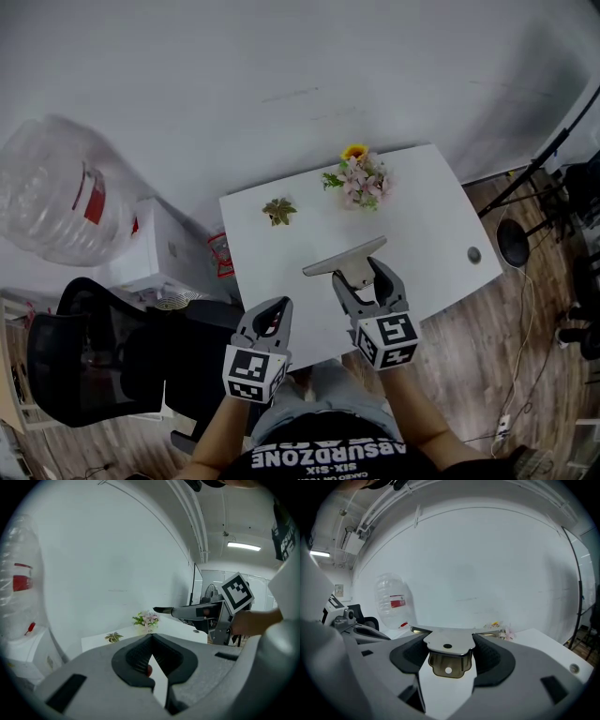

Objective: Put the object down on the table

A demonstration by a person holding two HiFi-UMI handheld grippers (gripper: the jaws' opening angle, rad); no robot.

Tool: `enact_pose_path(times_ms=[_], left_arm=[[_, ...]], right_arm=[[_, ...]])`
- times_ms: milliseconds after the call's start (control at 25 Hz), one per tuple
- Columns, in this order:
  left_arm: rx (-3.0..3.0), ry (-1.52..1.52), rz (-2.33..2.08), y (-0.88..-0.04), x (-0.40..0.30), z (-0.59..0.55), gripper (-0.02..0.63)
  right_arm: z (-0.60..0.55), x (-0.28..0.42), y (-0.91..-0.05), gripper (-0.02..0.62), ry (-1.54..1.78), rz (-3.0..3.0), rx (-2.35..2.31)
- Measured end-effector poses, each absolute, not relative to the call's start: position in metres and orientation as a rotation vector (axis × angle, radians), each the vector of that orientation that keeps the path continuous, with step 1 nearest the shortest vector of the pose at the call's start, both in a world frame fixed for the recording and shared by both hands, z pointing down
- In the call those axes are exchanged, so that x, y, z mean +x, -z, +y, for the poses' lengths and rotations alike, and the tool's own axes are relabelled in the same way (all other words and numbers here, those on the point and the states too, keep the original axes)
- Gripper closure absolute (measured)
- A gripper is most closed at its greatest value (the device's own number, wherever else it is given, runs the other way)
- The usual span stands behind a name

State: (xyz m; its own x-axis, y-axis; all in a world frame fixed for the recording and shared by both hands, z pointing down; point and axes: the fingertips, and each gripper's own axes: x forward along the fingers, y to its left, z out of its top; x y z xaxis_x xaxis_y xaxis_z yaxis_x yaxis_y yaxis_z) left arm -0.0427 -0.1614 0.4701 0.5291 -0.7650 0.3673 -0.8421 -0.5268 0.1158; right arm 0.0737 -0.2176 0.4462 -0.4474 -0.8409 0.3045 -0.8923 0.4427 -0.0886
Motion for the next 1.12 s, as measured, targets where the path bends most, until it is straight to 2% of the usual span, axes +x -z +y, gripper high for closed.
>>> enact_pose_path(times_ms=[1120], left_arm=[[2.414, -0.415, -1.427, -0.475, -0.062, -0.161, 0.603]], right_arm=[[-0.216, 0.056, -0.501, 0.308, -0.449, -2.437, 1.374]])
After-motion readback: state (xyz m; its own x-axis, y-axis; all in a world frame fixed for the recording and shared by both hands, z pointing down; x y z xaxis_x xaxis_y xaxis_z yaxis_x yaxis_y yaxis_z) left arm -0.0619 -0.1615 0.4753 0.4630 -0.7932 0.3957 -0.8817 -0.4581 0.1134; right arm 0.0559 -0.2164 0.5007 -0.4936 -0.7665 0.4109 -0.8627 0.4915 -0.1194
